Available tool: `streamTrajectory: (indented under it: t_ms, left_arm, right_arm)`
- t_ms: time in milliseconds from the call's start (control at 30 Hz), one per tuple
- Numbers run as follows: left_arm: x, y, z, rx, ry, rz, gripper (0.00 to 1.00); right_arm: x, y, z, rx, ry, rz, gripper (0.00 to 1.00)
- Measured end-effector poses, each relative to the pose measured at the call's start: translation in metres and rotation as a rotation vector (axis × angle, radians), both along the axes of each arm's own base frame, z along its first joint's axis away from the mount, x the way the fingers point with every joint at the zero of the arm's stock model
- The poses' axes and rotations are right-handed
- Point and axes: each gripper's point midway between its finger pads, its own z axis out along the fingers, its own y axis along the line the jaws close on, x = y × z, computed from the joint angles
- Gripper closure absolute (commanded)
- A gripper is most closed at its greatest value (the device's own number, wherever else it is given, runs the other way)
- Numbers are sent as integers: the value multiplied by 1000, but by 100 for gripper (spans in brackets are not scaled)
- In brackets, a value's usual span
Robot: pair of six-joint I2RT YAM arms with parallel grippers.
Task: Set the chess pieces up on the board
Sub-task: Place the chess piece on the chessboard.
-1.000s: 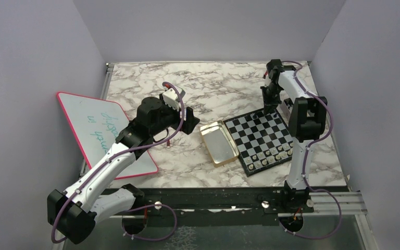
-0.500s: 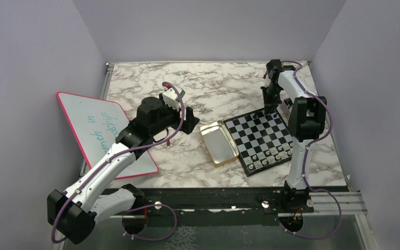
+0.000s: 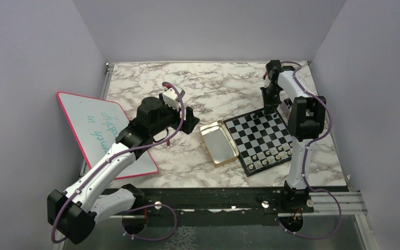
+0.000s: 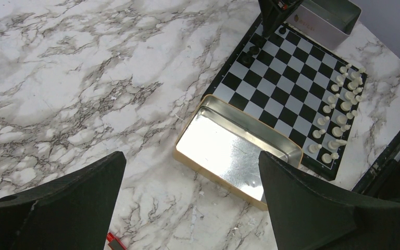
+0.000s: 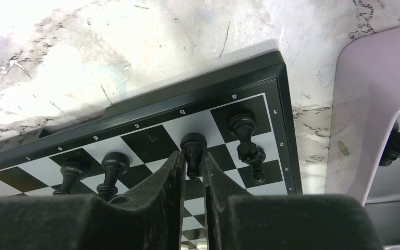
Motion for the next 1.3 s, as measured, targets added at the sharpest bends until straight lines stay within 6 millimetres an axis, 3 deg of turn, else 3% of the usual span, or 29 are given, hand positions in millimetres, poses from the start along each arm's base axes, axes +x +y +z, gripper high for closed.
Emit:
streamTrajectory:
  t_ms: [467,667,933,1133,1300]
  left_arm:
    - [-1,-2,0,0,0,-5,1]
    - [-3,-4,0,1,0,-13,1]
    - [-5,-6,0,1,0,-20,1]
    - [-5,-6,0,0,-3,-18,1]
    - [-8,-4,5,-15,-16,-12,1]
  right_arm:
    - [5,0,4,-1,-14,-1,76]
    - [17,0,15,-2,-57,-7,69]
    - [13,-1,19,-9,-48,-15,68]
    - [16,-10,45,-53,-138,-62,68]
    - [23,-31,73,-108,-265,-147,68]
